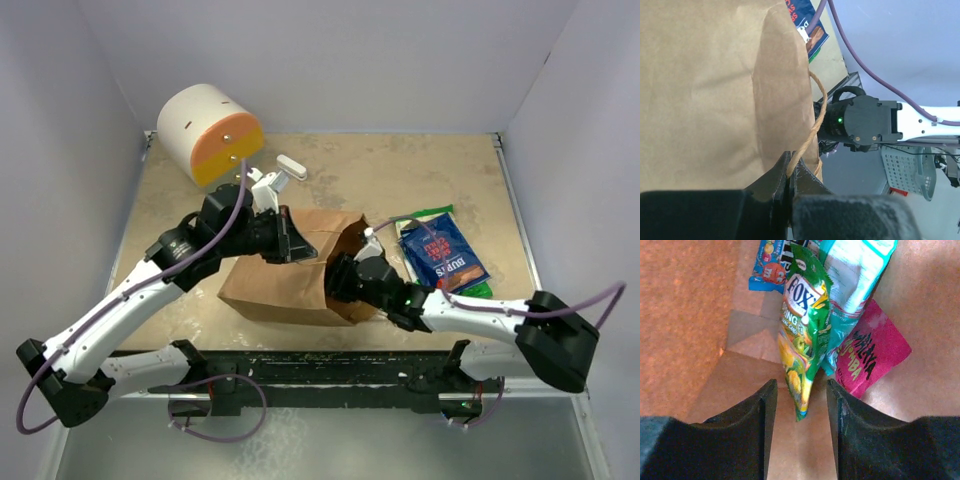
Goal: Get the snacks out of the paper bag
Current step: Take out the snack from the paper bag.
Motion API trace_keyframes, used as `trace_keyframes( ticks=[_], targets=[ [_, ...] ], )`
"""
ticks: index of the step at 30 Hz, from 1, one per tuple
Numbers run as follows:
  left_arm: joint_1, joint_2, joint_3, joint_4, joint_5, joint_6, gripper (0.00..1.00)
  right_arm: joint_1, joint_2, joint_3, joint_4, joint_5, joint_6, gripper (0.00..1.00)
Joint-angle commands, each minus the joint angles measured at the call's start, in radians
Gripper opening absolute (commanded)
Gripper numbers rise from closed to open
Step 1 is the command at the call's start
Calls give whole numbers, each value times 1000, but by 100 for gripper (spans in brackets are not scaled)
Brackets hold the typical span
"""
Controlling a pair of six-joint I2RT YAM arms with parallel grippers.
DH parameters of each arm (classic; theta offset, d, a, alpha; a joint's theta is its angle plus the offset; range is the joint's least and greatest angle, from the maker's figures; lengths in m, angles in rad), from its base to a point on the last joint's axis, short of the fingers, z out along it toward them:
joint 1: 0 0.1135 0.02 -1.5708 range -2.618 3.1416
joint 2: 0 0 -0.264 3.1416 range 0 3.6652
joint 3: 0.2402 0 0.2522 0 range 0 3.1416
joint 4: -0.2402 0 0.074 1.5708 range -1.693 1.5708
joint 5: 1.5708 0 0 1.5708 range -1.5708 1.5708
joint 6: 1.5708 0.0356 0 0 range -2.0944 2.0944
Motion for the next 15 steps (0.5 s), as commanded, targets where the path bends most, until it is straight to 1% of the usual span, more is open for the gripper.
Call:
trace_keyframes(
  ticks=[1, 4, 7, 11, 15],
  targets=[
    [-3, -99, 39, -75, -60, 23, 0, 29, 66, 50, 158, 118, 15, 48],
    [-3, -153, 40, -125, -114, 20, 0, 29, 90, 53, 162, 99, -17, 53],
    [-3, -169, 27, -121, -131, 11, 0, 30, 90, 50, 160, 91, -29, 58],
    [-4, -135, 23, -54, -120, -2, 0, 30, 85, 76, 155, 100, -25, 64],
    [-3, -107, 40, -37, -131, 20, 0, 30, 101, 136, 58, 109, -20, 69]
  ],
)
